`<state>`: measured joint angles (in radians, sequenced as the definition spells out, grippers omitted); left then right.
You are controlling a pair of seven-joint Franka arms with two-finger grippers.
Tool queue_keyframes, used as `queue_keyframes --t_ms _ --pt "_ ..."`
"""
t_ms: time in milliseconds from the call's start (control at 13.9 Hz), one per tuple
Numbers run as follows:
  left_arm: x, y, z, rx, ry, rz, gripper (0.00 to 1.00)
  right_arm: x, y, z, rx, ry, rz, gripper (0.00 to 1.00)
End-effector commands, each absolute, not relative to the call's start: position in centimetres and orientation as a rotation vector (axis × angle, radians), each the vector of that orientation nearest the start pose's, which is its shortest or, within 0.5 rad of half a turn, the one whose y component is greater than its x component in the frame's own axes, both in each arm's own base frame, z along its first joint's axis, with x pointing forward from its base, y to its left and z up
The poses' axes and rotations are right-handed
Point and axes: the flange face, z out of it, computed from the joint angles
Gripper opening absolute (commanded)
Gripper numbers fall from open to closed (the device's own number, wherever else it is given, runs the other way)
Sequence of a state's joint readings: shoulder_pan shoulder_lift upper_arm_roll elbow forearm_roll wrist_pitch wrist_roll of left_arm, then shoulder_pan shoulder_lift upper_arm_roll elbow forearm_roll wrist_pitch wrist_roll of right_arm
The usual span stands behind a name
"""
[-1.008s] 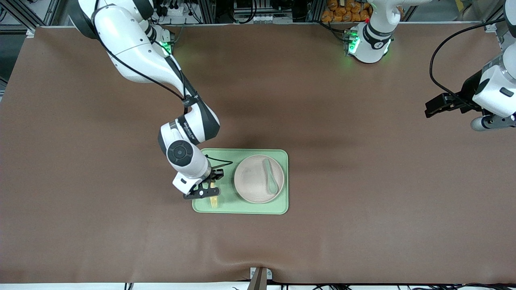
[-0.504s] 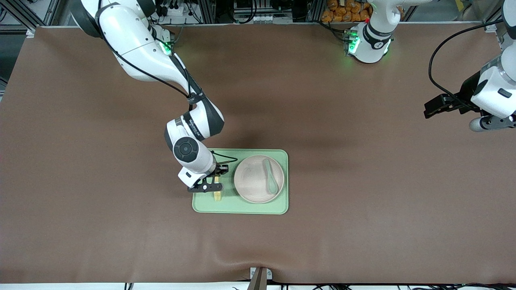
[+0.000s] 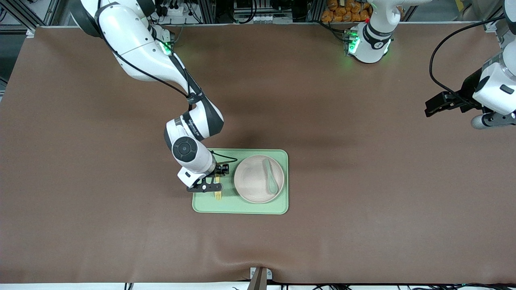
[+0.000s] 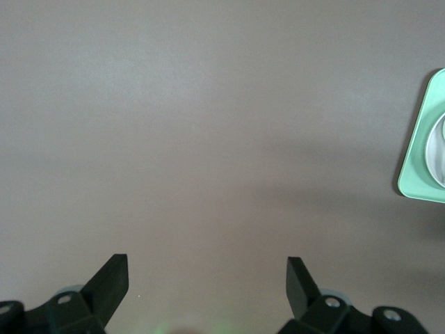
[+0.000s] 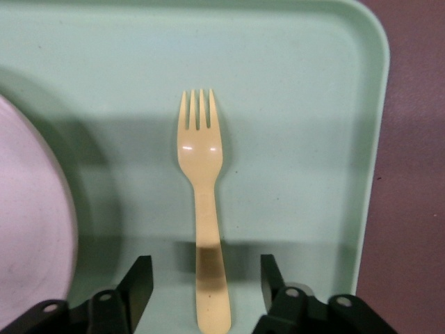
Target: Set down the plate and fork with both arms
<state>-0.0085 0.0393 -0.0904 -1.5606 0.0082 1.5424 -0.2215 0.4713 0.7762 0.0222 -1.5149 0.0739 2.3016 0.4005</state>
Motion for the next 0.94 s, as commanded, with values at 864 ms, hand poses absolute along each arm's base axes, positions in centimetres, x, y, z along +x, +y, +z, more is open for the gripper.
queue_keyframes --t_ms 864 --pt "53.6 -5.8 61.0 -3.123 -0.173 0.068 1.0 68.8 17.0 46.4 -3.101 0.089 0.019 1.0"
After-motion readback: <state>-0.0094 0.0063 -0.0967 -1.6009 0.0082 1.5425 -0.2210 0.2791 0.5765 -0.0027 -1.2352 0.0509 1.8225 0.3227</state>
